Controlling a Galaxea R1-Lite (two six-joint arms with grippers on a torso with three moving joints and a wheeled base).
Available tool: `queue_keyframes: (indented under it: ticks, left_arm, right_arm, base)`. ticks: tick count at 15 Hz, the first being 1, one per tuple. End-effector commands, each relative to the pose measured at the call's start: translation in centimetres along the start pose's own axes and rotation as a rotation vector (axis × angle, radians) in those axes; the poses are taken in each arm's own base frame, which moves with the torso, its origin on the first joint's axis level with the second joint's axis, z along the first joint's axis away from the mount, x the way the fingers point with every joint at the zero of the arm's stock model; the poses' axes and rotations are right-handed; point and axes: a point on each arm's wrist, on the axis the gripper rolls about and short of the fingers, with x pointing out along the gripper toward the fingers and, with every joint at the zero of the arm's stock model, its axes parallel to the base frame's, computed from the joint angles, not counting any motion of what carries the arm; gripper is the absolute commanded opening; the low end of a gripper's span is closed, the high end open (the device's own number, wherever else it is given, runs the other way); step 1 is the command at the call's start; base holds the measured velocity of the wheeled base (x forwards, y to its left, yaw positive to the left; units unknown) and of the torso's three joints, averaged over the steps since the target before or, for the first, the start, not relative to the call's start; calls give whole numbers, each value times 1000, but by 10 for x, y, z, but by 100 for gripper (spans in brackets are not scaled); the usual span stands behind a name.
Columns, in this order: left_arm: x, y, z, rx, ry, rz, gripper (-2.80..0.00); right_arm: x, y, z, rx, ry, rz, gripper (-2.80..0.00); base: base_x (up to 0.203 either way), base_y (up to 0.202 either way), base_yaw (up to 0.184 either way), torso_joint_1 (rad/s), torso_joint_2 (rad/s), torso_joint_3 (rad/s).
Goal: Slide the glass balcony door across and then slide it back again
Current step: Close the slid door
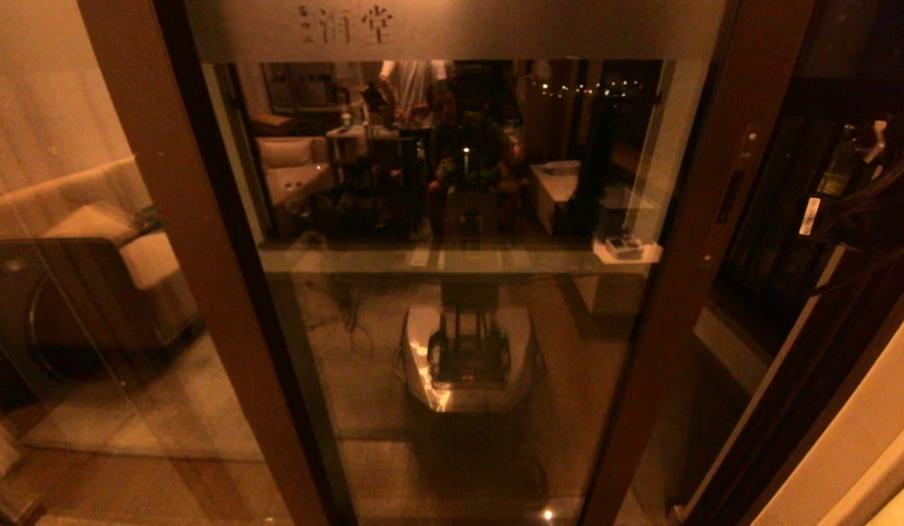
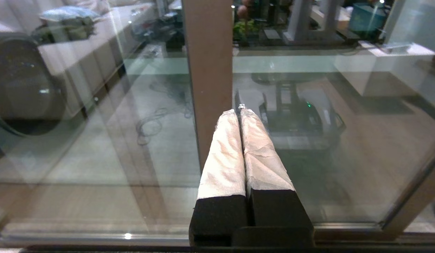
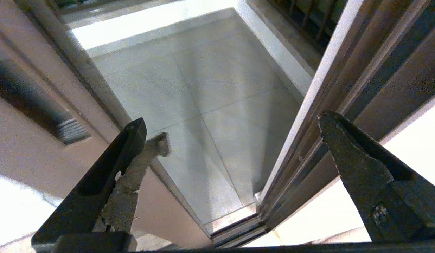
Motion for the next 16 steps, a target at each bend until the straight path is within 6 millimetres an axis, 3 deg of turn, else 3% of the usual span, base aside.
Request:
queue_keyframes:
  ticks: [1, 3, 6, 7, 11, 16]
  left_arm:
    - [1, 0, -6, 1, 21, 1, -280]
    - [1, 0, -6, 1, 21, 0, -280]
    - [1, 0, -6, 0, 21, 0, -280]
    - [1, 0, -6, 0, 21, 1, -280]
    - [1, 0, -6, 1, 21, -1, -280]
    - [1, 0, -6, 0, 21, -1, -280]
  right_arm:
    - [-21, -5, 6, 5, -33, 11, 0]
    - [-40, -2, 6, -23, -50, 45, 0]
    - [-50, 8, 7, -45, -62, 63, 0]
    - [-50, 12, 6, -50, -59, 43, -280]
    - [-53, 22, 5, -123, -10, 16, -280]
    - [-44, 53, 16, -156, -6, 10, -280]
  base:
    - [0, 0, 0, 0, 0, 0]
    - [0, 0, 0, 0, 0, 0]
    - [0, 0, 0, 0, 0, 0]
    - [0, 0, 0, 0, 0, 0]
    - [0, 0, 0, 0, 0, 0]
    - [0, 0, 0, 0, 0, 0]
